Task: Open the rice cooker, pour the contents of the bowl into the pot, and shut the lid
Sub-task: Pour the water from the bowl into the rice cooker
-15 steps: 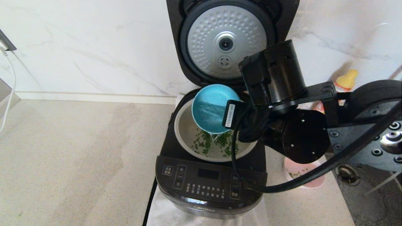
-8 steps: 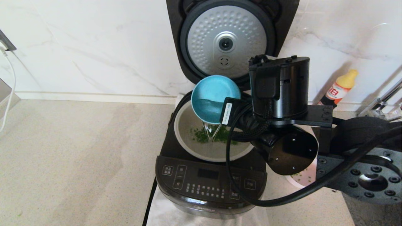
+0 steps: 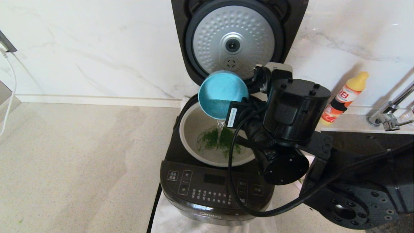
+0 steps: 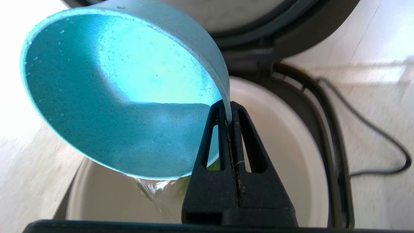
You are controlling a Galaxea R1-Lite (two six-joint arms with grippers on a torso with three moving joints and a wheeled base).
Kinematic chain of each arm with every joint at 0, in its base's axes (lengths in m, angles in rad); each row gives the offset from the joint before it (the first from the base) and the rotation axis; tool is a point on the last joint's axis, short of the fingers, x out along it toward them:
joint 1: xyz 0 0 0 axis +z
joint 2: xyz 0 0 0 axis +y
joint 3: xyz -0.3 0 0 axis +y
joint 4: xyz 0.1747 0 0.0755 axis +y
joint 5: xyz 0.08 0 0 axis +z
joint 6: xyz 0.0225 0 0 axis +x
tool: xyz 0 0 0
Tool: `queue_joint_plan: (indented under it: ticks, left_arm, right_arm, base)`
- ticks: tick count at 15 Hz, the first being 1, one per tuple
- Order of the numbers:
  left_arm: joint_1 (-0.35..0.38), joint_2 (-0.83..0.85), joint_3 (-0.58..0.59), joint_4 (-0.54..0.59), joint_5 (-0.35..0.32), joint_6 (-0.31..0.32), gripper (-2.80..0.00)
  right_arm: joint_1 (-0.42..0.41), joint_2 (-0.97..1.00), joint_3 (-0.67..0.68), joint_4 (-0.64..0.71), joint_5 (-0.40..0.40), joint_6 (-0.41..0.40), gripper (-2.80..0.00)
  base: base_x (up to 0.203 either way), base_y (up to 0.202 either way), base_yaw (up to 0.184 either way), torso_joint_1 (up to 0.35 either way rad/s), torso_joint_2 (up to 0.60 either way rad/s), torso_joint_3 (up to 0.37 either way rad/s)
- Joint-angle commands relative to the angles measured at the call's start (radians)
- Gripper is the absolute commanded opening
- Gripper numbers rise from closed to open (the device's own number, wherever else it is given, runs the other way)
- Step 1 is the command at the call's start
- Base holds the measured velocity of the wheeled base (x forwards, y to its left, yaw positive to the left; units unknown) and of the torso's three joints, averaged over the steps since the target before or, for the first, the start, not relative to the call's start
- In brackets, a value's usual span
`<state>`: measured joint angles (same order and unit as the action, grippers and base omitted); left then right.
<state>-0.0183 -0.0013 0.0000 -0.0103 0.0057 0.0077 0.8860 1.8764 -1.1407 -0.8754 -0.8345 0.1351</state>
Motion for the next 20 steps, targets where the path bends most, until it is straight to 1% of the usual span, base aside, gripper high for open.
queue_joint_plan:
  ticks: [1,3,6,9,11,17,20]
  left_arm:
    - [0.000,0.000,0.009,0.000,0.000,0.000,-2.80]
    - [0.000,0.000,0.009,0.000,0.000,0.000,-2.80]
    - [0.000,0.000,0.009,0.000,0.000,0.000,-2.80]
    - [0.000,0.000,0.009,0.000,0.000,0.000,-2.80]
    - [0.000,0.000,0.009,0.000,0.000,0.000,-2.80]
    - [0.000,0.000,0.009,0.000,0.000,0.000,-2.80]
    - [0.000,0.000,0.009,0.000,0.000,0.000,-2.80]
  right_arm:
    - [-0.006,0.043,0.051,-0.151,-0.005,-0.065,-2.80]
    - [-0.009,0.068,0.076,-0.277,-0.005,-0.141,-2.80]
    - [-0.010,0.112,0.091,-0.478,-0.004,-0.284,-2.80]
    - [-0.005,0.150,0.095,-0.639,-0.002,-0.401,-2.80]
    - [-0.003,0.156,0.099,-0.655,0.003,-0.454,-2.80]
    - [0.016,0.123,0.103,-0.653,-0.003,-0.463,-2.80]
    - [0.019,0.027,0.105,-0.505,-0.036,-0.431,-2.80]
  base:
    - [0.000,0.000,0.000,0.000,0.00,0.000]
    - [0.000,0.000,0.000,0.000,0.00,0.000]
    - [0.000,0.000,0.000,0.000,0.00,0.000]
    - [0.000,0.000,0.000,0.000,0.00,0.000]
    - [0.000,0.000,0.000,0.000,0.00,0.000]
    - [0.000,0.000,0.000,0.000,0.00,0.000]
    - [0.000,0.000,0.000,0.000,0.00,0.000]
